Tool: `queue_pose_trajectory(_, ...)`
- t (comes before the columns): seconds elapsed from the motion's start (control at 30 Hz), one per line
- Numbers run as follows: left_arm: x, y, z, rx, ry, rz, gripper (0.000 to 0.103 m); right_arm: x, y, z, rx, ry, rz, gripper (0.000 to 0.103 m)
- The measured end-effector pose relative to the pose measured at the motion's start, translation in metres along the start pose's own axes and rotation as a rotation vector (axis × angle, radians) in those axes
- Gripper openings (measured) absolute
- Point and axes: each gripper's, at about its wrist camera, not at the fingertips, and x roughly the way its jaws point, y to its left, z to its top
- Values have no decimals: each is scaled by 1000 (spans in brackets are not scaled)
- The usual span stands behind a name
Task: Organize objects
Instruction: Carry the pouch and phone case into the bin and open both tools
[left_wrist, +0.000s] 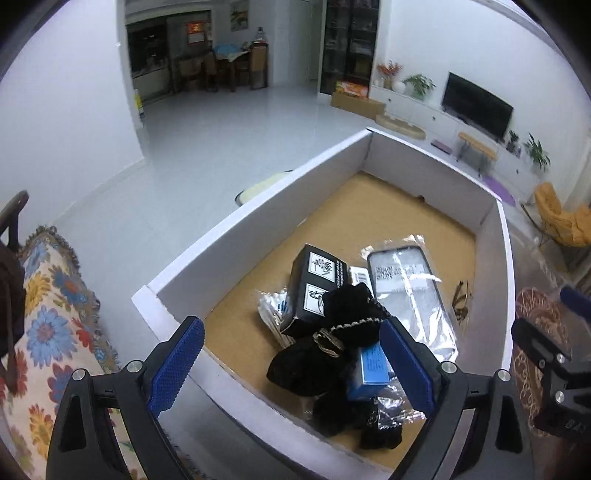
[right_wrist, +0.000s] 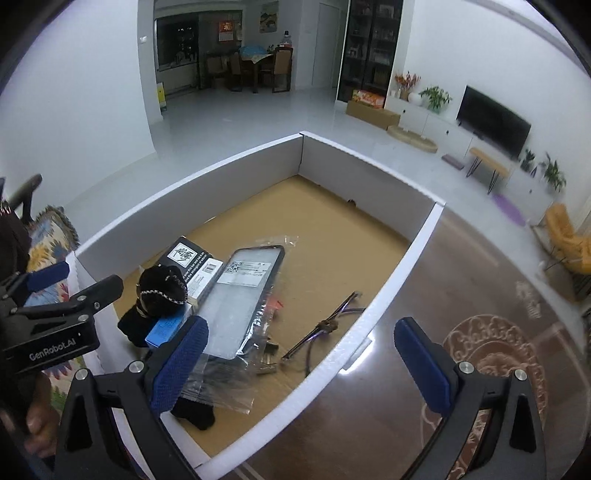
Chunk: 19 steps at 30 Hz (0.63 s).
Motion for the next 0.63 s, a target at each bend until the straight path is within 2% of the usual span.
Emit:
queue_pose_trajectory(0.17, -1, -6, 2, 24, -39, 23, 97, -5, 3, -1, -38, -40, -38, 101)
queue_pose_trajectory(0.47, -3, -2, 4, 4, -59, 42, 97, -10, 5, 1, -56, -74, -44, 101)
queue_pose_trajectory(0.63, -16, -6, 0, 13, -137, 77, 97, -12, 3, 4, -49, -92, -45, 101)
